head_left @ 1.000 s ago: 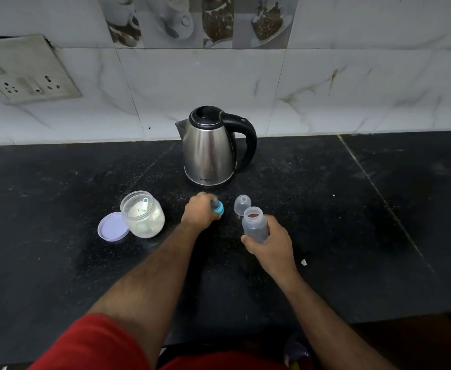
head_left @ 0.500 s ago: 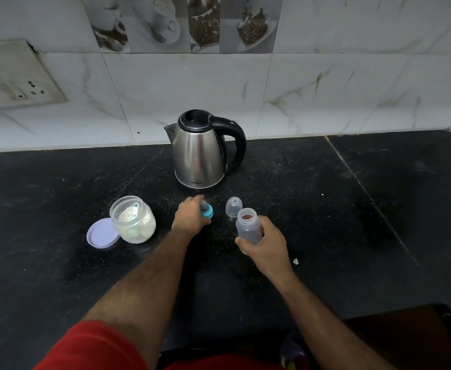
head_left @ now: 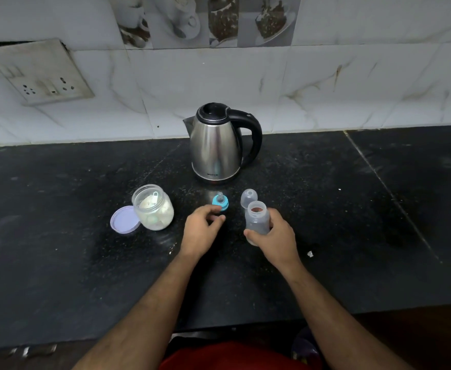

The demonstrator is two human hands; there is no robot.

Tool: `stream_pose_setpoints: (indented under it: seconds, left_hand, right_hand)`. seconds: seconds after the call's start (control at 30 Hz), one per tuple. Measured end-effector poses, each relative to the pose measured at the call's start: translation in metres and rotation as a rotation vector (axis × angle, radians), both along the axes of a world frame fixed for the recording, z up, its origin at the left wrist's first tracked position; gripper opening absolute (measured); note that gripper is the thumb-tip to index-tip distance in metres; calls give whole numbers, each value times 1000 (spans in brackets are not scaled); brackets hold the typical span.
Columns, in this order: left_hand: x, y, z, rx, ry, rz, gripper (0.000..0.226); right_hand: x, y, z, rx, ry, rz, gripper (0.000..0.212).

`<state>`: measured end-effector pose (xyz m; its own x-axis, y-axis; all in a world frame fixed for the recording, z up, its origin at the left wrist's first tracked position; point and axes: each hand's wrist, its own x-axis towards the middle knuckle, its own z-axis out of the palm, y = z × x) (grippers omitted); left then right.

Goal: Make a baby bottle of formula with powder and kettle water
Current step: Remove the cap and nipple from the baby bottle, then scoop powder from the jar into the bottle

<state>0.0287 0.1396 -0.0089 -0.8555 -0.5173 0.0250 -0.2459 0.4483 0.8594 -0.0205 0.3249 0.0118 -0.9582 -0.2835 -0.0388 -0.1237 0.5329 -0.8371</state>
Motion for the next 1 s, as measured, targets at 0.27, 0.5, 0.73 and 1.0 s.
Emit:
stream_pose_setpoints:
  seconds: [0.27,0.5,0.73,1.0]
  left_hand:
    - [50,9,-2,211,-35,-94,30]
    - [73,-15,-8,252,-48,-59,37]
    - [77,-46,-7,242,-76,-37,38]
    - [70,-61,-4,253,-121,-70,37]
  right_hand:
    - [15,-31,-11,-58,-135,160,52]
    - [25,-67,-14,-54,-148,284,50]
    - [27,-101,-13,1,-141,297,51]
    - [27,-118,-7,69,-128,251,53]
